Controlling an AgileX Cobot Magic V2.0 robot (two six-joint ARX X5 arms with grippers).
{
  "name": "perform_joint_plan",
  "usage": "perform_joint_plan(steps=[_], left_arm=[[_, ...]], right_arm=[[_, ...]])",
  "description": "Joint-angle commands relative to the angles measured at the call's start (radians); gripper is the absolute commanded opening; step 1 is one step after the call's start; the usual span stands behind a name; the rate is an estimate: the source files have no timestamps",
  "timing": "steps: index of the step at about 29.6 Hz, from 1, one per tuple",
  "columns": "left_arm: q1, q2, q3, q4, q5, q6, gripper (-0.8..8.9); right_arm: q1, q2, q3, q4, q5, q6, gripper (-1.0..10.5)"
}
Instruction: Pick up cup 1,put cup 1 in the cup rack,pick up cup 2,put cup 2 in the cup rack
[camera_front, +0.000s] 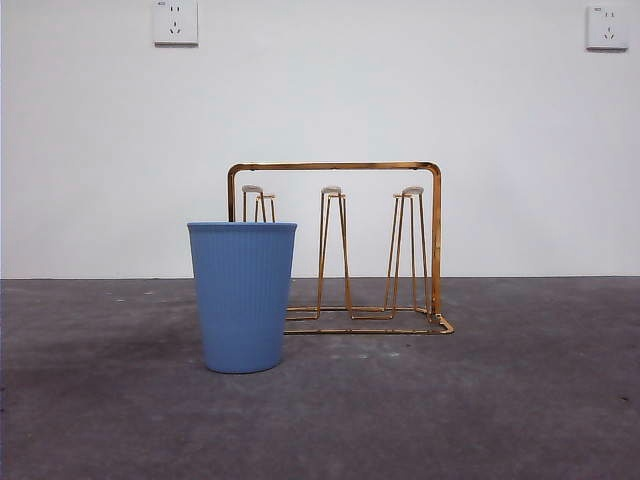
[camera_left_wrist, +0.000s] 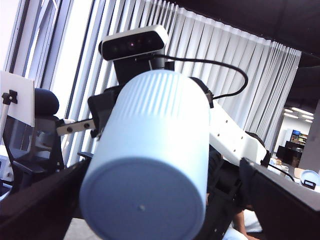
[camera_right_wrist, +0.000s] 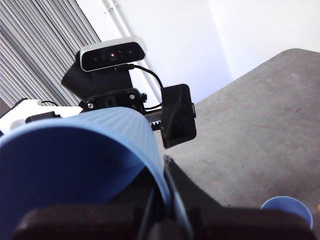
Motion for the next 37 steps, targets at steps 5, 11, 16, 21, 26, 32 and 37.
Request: perform_joint_plan(steps=[5,11,16,21,26,32,37], left_arm=[[-0.003,0.007,0.004,0.010,-0.016,0.001,5.88],[-0.003,0.014,0.004,0.015,-0.023,0.002,5.88],[-0.003,0.014,0.004,0.014,-0.027,0.002,4.85],[-0.003,0.014,0.004,0.008,-0.027,0.002,2.13],[-0.003,0.014,0.004,0.009,-0.028,0.001,0.20],[-0.003,0.014,0.004,0.008,-0.028,-0.002,-0.08],[-0.003,0.014,0.004,0.006,-0.027,-0.007,-0.08]], right_arm=[[0.003,0.019,-0.001,0.040,-0.023,0.006,-0.1],[0.016,0.032,-0.002,0.045,-0.030,0.007,-0.1],[0.029,0.038,-0.002,0.057,-0.029,0.007,-0.1],[0.041,0.039,-0.002,0.060,-0.026,0.007,-0.1],[0.041,0.039,-0.002,0.055,-0.026,0.007,-0.1],[0.041,0.039,-0.002,0.051,-0.026,0.009,0.1],[0.040,0.038,-0.001,0.051,-0.026,0.029,2.2]])
